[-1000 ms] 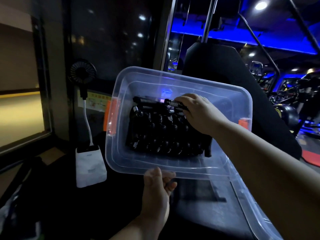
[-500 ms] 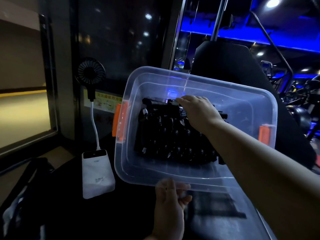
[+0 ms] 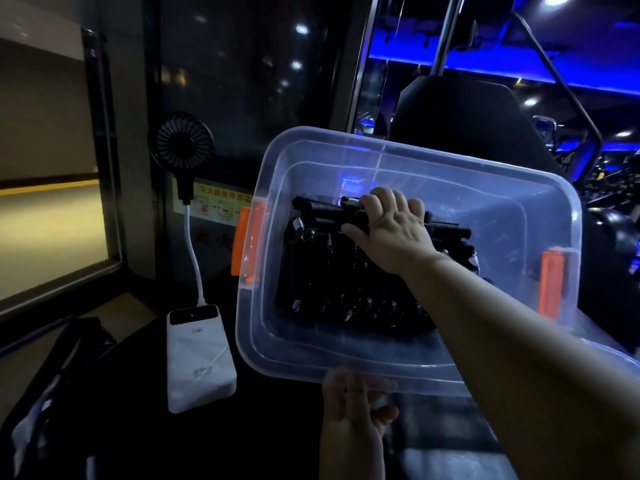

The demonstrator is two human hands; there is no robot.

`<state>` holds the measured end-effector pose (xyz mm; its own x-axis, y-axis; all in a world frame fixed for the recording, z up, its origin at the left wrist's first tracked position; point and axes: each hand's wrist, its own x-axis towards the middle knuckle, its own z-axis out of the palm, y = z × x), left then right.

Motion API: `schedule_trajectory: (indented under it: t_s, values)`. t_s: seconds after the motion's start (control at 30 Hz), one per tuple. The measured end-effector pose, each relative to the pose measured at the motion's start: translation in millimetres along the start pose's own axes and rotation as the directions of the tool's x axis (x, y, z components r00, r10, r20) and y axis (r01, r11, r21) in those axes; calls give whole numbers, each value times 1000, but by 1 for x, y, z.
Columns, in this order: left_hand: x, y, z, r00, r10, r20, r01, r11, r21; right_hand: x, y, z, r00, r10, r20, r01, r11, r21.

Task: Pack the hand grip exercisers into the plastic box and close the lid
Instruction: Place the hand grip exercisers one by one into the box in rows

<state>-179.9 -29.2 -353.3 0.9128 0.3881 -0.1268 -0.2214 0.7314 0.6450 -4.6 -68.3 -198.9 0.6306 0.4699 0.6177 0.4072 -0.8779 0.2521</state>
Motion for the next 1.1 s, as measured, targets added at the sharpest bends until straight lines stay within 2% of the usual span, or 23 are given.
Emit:
schedule_trajectory:
  t_s: [0.2,0.3,0.47,0.63,0.97,1.1]
  values:
    - [-1,3,4,998,18,-55,-20,999,-36,-3,2,4,1000,-2,-12,2,997,71]
    - [-2,6,3,997,-35,-64,30,997,-66,-11,4,1,999,-24,-47,29,992,122]
    - [-4,6,1,995,-47,-90,50,998,30,-35,4,-1,990,19,-141,-11,999,53]
    - [-6,6,0,994,-42,-106,45,999,28,-43,8,7,999,34,6,-33,999,-42]
    - [-4,6,1,999,-6,-40,8,999,47,-36,17,12,998,29,61,-30,999,21]
    - [-6,9,-2,998,-59,-1,59,997,44,-37,17,1,994,11,113,-17,999,45]
